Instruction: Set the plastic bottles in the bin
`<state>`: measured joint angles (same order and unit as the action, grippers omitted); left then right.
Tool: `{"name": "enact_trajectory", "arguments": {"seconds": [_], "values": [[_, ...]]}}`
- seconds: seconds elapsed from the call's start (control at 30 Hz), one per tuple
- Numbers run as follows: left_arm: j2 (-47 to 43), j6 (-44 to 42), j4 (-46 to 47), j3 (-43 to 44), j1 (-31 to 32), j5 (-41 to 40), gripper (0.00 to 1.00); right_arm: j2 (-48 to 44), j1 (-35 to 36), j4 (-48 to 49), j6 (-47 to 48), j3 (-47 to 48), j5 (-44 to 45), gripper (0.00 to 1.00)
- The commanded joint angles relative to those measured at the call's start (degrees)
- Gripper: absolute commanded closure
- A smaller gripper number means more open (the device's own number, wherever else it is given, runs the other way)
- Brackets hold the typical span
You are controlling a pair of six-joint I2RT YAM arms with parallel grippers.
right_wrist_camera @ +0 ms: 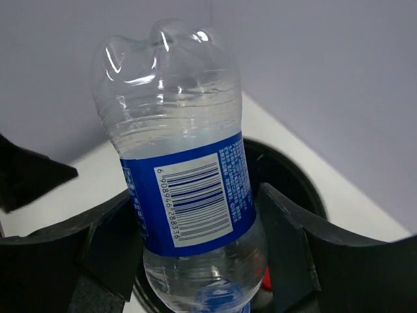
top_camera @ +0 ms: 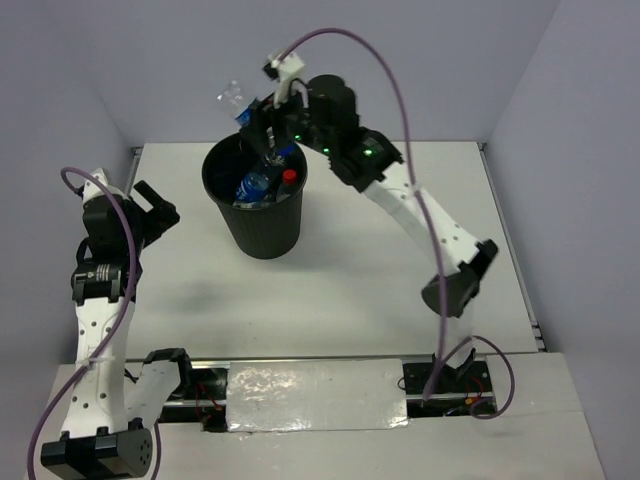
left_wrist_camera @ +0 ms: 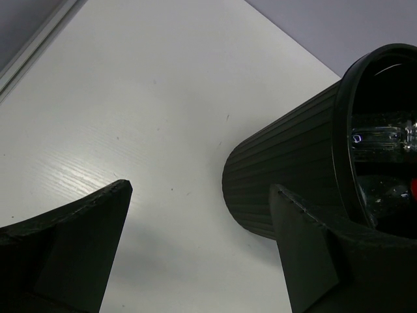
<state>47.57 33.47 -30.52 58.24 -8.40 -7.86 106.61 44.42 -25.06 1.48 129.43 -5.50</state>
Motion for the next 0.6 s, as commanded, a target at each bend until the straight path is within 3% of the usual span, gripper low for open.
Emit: {"name": "enact_trajectory", "arguments": {"seconds": [0.0, 0.03, 0.07, 0.13, 0.37, 0.47, 0.5, 0.57], "values": [[0.42, 0.72, 0.2, 1.79, -0.3, -0.93, 0.01, 6.67, 1.45, -7.19, 0.55, 5.65, -2.24, 0.37], [0.5, 0.72, 0.29, 1.88, -0.3, -0.93, 0.01, 7.29, 1.72, -7.11, 0.55, 6.36, -2.32, 0.3], [0.5, 0.8, 0.38, 2.05, -0.3, -0.93, 0.01, 7.47, 1.98, -6.15, 0.72, 6.1, -3.54, 0.13], [0.42, 0.63, 0.38, 2.32, -0.3, -0.76, 0.01, 6.95, 1.98, -5.18, 1.16, 5.58, -3.73, 0.0], [1.12, 1.07, 0.38, 3.19, -0.3, -0.67, 0.01, 0.63, 0.32, -1.68, 0.11, 0.32, -3.38, 0.0], [2.61, 0.45, -0.15, 4.42, -0.3, -0.58, 0.01, -5.78, -2.66, 0.27, -5.24, -6.71, -4.08, 0.0], [3.05, 0.36, -0.59, 4.69, -0.3, -1.1, 0.01, -7.62, -6.68, 0.8, -7.6, -9.34, -4.34, 0.0], [3.93, 0.45, -1.38, 5.13, -0.3, -2.59, 0.01, -15.17, -12.23, 4.64, -14.53, -20.92, -6.36, 0.0]]}}
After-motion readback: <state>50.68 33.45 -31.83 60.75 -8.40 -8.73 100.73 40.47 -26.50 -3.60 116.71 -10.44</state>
